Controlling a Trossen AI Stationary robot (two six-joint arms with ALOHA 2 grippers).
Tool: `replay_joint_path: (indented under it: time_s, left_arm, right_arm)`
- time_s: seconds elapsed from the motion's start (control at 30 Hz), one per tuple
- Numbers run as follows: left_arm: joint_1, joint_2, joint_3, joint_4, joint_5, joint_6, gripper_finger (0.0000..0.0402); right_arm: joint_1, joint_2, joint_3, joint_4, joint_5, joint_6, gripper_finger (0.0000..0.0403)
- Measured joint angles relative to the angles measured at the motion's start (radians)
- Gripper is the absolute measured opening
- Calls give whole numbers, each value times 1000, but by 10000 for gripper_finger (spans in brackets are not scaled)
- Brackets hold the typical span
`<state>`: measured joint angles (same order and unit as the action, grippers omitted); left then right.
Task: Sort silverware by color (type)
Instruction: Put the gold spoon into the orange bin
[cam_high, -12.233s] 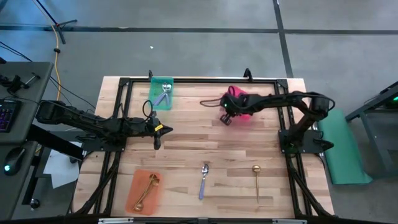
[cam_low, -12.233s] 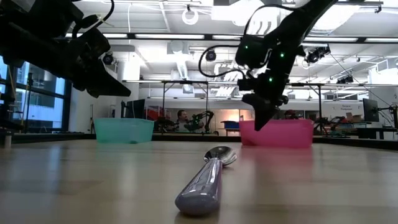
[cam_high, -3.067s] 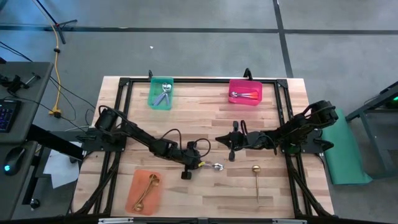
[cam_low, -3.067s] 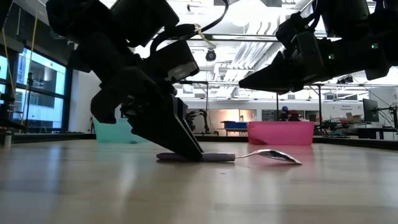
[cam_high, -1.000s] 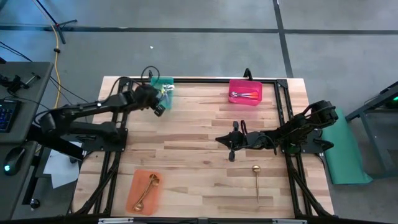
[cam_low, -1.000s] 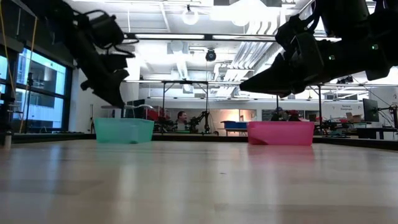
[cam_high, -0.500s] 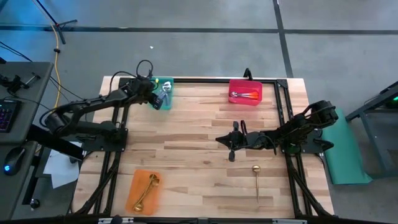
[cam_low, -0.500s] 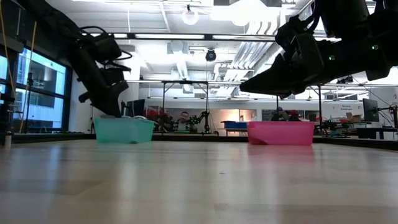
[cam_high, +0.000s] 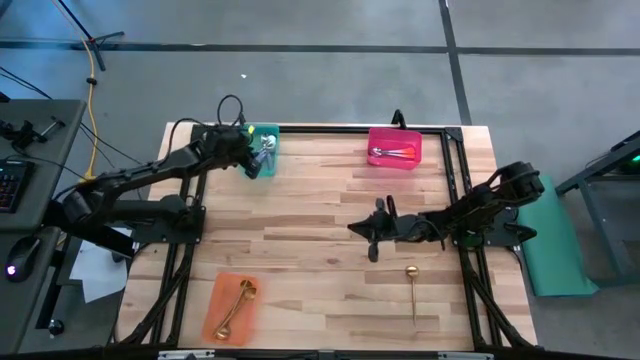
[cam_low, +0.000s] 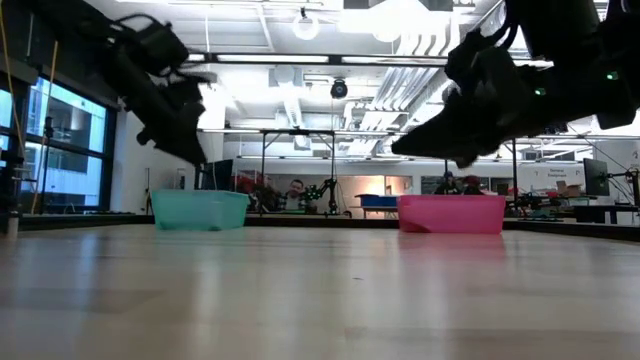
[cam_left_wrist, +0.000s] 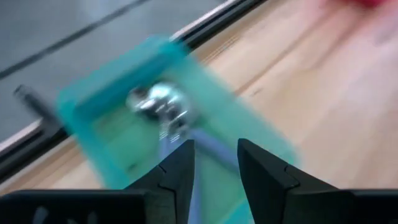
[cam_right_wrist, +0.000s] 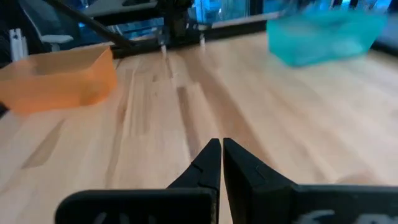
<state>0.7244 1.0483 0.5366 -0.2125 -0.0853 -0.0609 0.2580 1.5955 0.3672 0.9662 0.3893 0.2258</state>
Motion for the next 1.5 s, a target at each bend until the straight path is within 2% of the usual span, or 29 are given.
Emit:
replay_joint_path:
  time_s: [0.1,0.2,0.3,0.47,0.6,0.8,0.97,1.1,1.27,1.5]
  left_arm:
    - [-90,-67,-40,64,-1,-15,104]
    - [-195,-141,-115,189,2,-38,94]
    - [-309,-207,-200,325,0,-42,86]
    - [-486,-289,-305,499,1,-68,78]
    - [-609,-325,-349,588,-13,-68,76]
    - [-749,-336,-362,645,-15,-76,76]
    - [-819,-336,-362,653,-63,-60,76]
    - [-846,-336,-362,653,-114,-50,76]
    - [-862,-336,-362,652,-120,-65,76]
    - [-889,-336,-362,651,-147,-73,76]
  right_arm:
    - [32,0,1,-74,7,94,0]
    - [73,0,43,-277,44,223,0]
    - [114,0,146,-599,49,384,0]
    - [213,0,395,-1236,49,687,1]
    - [325,0,558,-1525,37,918,1]
    - [513,29,670,-1687,35,1255,14]
    - [621,96,673,-1800,-9,1583,64]
    - [658,146,671,-1885,-39,1814,104]
    - [658,211,671,-1921,-146,1934,121]
    - [630,269,677,-1929,-144,1960,100]
